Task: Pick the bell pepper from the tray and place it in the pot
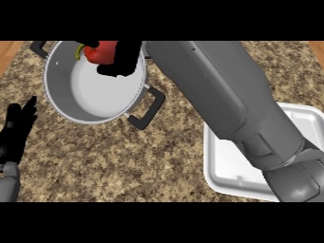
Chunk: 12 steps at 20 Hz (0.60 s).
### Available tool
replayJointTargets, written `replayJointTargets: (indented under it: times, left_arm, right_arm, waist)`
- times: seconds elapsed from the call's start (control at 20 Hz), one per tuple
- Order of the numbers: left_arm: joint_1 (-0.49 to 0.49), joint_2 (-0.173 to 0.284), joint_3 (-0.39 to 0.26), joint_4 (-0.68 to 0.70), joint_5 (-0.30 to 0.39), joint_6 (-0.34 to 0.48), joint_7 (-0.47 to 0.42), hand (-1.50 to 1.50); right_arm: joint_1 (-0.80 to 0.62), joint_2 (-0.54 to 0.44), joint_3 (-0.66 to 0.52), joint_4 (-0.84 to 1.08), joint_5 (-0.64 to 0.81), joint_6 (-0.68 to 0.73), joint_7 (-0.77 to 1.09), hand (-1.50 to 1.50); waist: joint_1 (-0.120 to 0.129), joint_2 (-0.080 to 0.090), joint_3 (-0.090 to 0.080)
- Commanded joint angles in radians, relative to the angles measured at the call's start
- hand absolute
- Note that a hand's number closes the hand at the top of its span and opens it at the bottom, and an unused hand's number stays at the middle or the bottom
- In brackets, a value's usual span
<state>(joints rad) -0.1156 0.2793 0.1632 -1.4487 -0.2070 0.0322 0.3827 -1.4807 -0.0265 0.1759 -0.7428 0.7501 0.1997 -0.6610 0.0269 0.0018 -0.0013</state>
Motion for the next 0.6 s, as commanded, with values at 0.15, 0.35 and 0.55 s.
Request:
replayJointTargets:
  times: [0.15, 0.35, 0.55]
  left_arm:
    - [-0.076, -0.014, -0.026, 0.034, -0.026, 0.006, 0.027, 0.0]
    - [-0.034, -0.032, -0.03, 0.024, -0.023, 0.012, -0.013, 0.0]
    - [-0.084, -0.042, -0.043, 0.062, -0.029, 0.008, -0.011, 0.0]
  right_arm:
    - [0.024, 0.026, 0.223, 0.101, -0.064, -0.051, 0.089, 1.5]
    - [0.02, 0.026, 0.288, 0.174, -0.136, -0.004, 0.146, -1.5]
    - [0.05, 0.026, 0.339, 0.176, -0.281, 0.0, 0.136, -1.5]
  waist:
    - [0.02, 0.008, -0.001]
    - [0.042, 0.01, -0.002]
    - [0.059, 0.016, -0.002]
